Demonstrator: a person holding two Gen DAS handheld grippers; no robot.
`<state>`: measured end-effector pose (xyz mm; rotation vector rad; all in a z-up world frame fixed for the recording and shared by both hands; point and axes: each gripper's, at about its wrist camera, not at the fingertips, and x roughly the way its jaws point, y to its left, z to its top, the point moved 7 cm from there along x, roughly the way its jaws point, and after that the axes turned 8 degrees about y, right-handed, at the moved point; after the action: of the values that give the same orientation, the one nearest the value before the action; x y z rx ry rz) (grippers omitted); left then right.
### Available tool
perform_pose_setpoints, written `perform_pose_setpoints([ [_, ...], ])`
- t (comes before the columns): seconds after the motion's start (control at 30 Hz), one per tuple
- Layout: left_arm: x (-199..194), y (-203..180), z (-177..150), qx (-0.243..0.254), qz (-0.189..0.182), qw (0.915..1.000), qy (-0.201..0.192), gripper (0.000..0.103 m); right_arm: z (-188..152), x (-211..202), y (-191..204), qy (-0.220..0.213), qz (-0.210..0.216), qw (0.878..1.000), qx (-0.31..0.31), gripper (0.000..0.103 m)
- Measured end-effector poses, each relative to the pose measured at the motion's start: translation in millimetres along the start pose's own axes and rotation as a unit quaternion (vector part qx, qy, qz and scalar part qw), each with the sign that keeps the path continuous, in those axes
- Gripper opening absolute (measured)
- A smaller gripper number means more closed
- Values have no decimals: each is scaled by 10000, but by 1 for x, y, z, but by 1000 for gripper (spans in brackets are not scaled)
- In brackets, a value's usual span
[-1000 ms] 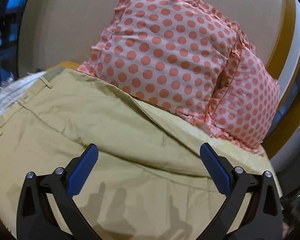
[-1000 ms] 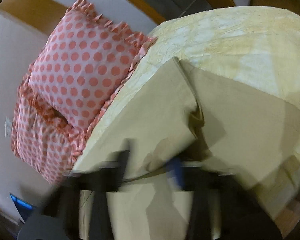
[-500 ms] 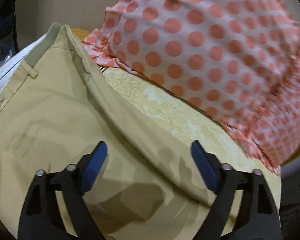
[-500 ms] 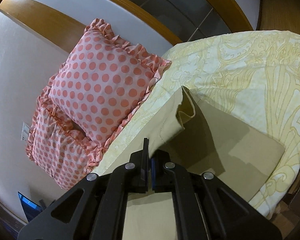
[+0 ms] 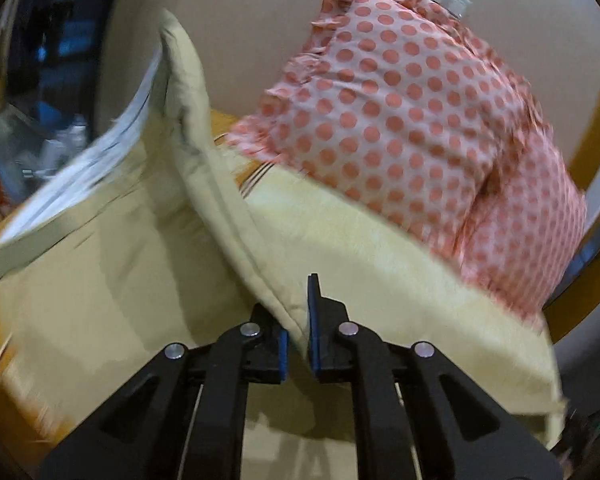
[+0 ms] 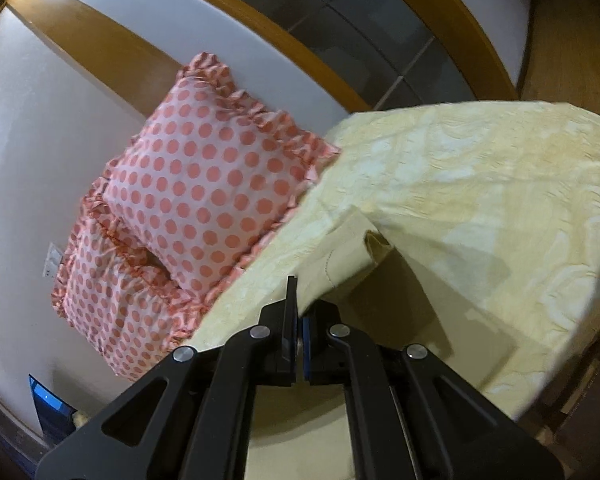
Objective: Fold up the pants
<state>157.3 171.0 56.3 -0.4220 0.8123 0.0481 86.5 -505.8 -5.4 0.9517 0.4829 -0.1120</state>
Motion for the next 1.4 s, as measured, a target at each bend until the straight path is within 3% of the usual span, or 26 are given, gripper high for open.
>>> perform_pose_setpoints([
  [0.07, -11, 14, -40, 54, 262, 9996, 133, 8, -7, 2, -12, 102, -110, 9998, 100, 2],
  [0.17, -10, 34, -73, -128, 256, 9989, 372, 8, -13, 0, -27, 162, -143, 9994, 280, 1],
  [0.3, -6, 46, -89, -289, 125, 9981, 527, 10, -19, -5, -41, 185, -216, 9988, 398, 2],
  [0.53, 2, 42, -100, -3, 34, 9983, 588, 12, -30, -10, -52, 169, -620, 9978, 185, 2],
  [0.6, -8, 42, -102, 75, -24, 9989, 472, 19, -29, -23, -52, -9, -684, 9974, 218, 13],
  [0.67, -22, 41, -103, 192, -112, 9993, 309, 35, -25, -37, -50, -288, -724, 9968, 163, 46],
  [0.7, -28, 41, -103, 245, -151, 9993, 219, 37, -23, -46, -51, -504, -836, 9951, 121, 51],
  [0.8, -54, 37, -102, 454, -244, 9985, -161, 43, -21, -44, -57, -440, -960, 9943, 133, 51],
  [0.87, -66, 34, -98, 491, -260, 9975, -447, 54, -23, -38, -59, -467, -1028, 9936, 104, 50],
  [1.0, -92, 27, -86, 401, -428, 9916, -1150, 56, -37, -35, -48, -357, -999, 9943, -130, 50],
  [1.07, -104, 25, -80, 377, -466, 9871, -1485, 73, -50, -34, -41, -185, -764, 9968, -173, 45],
  [1.1, -103, 26, -78, 393, -416, 9867, -1518, 77, -54, -35, -39, -229, -733, 9968, -212, 45],
  [1.2, -72, 35, -74, 341, -222, 9932, -1087, 78, -53, -32, -40, -437, -703, 9961, -291, 38],
  [1.27, -53, 44, -77, 221, -175, 9962, -819, 78, -49, -28, -45, -538, -633, 9964, -164, 22],
  [1.4, -28, 59, -87, 16, -157, 9985, -526, 78, -43, -14, -43, -592, -587, 9962, -266, 6],
])
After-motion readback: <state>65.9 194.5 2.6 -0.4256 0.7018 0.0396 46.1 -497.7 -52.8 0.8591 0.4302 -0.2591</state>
